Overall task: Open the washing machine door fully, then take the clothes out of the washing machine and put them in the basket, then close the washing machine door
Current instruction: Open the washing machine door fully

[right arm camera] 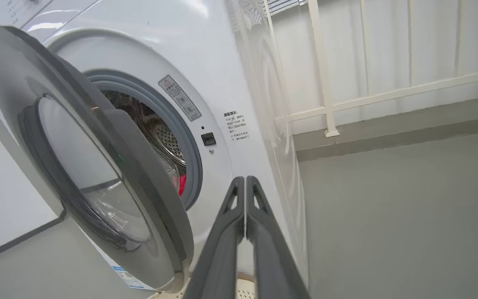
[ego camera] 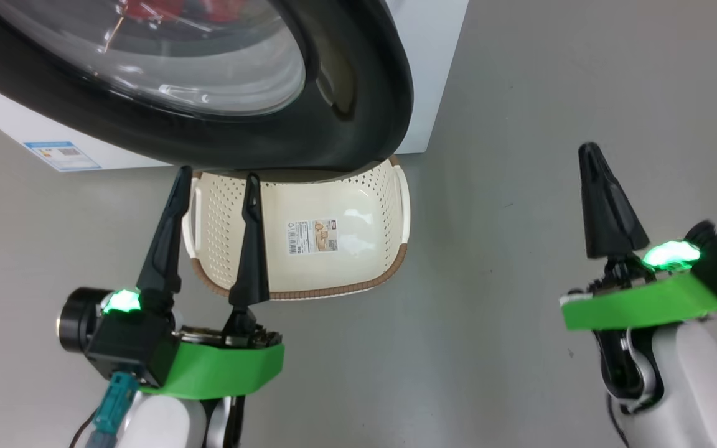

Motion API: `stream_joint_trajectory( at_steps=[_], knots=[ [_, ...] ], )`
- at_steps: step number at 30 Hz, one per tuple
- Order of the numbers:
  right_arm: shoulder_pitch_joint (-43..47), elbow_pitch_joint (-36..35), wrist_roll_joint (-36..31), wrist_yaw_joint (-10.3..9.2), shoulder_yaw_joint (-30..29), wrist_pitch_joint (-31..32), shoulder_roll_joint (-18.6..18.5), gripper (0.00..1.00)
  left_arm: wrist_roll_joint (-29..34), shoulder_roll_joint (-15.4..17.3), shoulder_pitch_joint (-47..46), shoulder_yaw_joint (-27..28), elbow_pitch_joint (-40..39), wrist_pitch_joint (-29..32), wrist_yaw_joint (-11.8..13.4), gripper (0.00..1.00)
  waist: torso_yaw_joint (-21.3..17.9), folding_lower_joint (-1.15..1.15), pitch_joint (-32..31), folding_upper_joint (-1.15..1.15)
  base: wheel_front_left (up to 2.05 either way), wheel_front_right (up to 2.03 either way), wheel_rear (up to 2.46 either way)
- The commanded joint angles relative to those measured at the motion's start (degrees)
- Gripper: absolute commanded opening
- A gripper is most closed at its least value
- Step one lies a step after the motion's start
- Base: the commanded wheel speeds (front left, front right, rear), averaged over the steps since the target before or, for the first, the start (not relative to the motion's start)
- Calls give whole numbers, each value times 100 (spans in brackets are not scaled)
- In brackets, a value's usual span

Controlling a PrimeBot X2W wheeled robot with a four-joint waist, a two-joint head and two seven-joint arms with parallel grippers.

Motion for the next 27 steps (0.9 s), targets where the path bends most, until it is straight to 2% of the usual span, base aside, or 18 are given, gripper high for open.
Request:
stream_joint_trajectory(
  at_steps=[1, 4, 5, 7, 11, 15, 22, 27],
  knots=[
    [-272, -37, 603, 19, 247, -36, 28, 0, 14, 84, 55, 136, -211, -28, 35, 100, 5, 0, -7, 0, 0, 0, 0],
    [-524, 180, 1638, 19, 482, -33, 29, 0, 8, 84, 65, 119, -273, -28, 53, 100, 36, 0, -7, 0, 0, 0, 0],
    [-524, 180, 1638, 19, 482, -33, 29, 0, 8, 84, 65, 119, -273, -28, 53, 100, 36, 0, -7, 0, 0, 0, 0],
    [-732, 293, 2515, 19, 570, 100, 29, 0, -4, 84, 59, 88, -305, -28, 57, 100, 81, 0, 5, 0, 0, 0, 0],
    [-1192, 443, 4275, 19, 470, 712, 29, 0, -8, 84, 53, 12, -369, -28, 72, 100, 172, 0, 50, 0, 0, 0, 0],
    [-1666, 733, 5489, 19, 262, 1526, 6, 0, -22, 84, 24, -76, -447, -28, 96, 100, 290, 0, 126, 0, 0, 0, 0],
    [-2544, 1600, 6953, 19, 177, 3257, -152, 0, -15, 84, -4, -181, -501, -28, 144, 100, 474, 0, 268, 0, 0, 0, 0],
    [-3321, 2387, 7600, 19, 331, 4352, -349, 0, -93, 84, -56, -315, -508, -28, 203, 100, 643, 0, 363, 0, 0, 0, 0]
  ],
)
